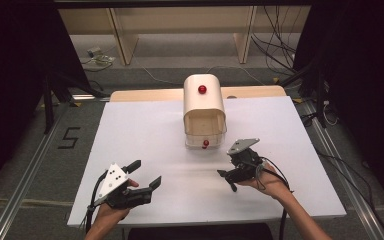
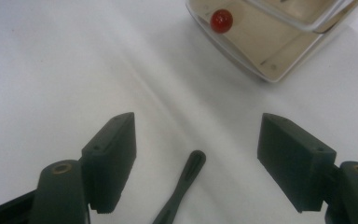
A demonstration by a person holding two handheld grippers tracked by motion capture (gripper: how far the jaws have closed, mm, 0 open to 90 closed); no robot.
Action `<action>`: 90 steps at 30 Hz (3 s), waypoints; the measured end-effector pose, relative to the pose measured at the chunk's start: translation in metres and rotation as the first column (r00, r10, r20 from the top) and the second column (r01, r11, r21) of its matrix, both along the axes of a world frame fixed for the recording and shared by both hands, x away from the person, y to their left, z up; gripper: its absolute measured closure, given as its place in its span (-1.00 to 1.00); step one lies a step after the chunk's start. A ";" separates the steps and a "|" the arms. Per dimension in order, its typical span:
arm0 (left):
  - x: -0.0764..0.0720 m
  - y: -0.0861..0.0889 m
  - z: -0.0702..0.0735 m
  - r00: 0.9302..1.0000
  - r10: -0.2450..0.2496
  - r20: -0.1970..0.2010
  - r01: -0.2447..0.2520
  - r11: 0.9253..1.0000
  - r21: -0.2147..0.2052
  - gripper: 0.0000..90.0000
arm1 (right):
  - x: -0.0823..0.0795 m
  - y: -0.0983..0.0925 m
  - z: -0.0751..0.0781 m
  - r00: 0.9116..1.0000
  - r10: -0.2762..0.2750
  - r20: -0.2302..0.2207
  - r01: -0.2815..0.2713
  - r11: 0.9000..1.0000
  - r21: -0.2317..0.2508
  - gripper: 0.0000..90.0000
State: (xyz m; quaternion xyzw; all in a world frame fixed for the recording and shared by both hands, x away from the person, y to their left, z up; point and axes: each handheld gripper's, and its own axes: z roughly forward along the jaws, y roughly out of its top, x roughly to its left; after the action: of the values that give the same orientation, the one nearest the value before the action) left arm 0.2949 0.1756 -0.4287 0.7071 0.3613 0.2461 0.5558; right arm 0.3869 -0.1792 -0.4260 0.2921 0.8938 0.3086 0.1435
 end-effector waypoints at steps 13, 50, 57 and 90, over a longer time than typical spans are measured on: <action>0.000 0.000 0.000 1.000 -0.002 0.000 0.002 1.000 -0.002 -0.65 | 0.000 -0.005 -0.011 1.000 -0.011 -0.028 0.010 0.999 -0.044 -0.35; -0.005 -0.002 0.002 1.000 -0.013 0.023 0.013 1.000 0.016 -0.65 | 0.001 -0.006 -0.034 0.989 0.018 -0.149 -0.043 0.986 -0.162 0.16; -0.005 -0.002 0.001 1.000 -0.014 0.020 0.014 1.000 0.018 -0.65 | 0.000 -0.004 -0.037 0.986 0.032 -0.165 -0.061 0.983 -0.175 0.23; -0.005 -0.003 0.001 1.000 -0.018 0.021 0.017 1.000 0.026 -0.65 | -0.006 -0.003 -0.039 0.979 0.082 -0.188 -0.114 0.979 -0.168 0.59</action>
State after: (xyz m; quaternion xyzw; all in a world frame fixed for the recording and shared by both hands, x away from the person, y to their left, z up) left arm 0.2903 0.1731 -0.4276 0.7147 0.3459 0.2535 0.5525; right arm 0.3811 -0.1818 -0.4649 0.2602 0.9404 0.2067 0.0721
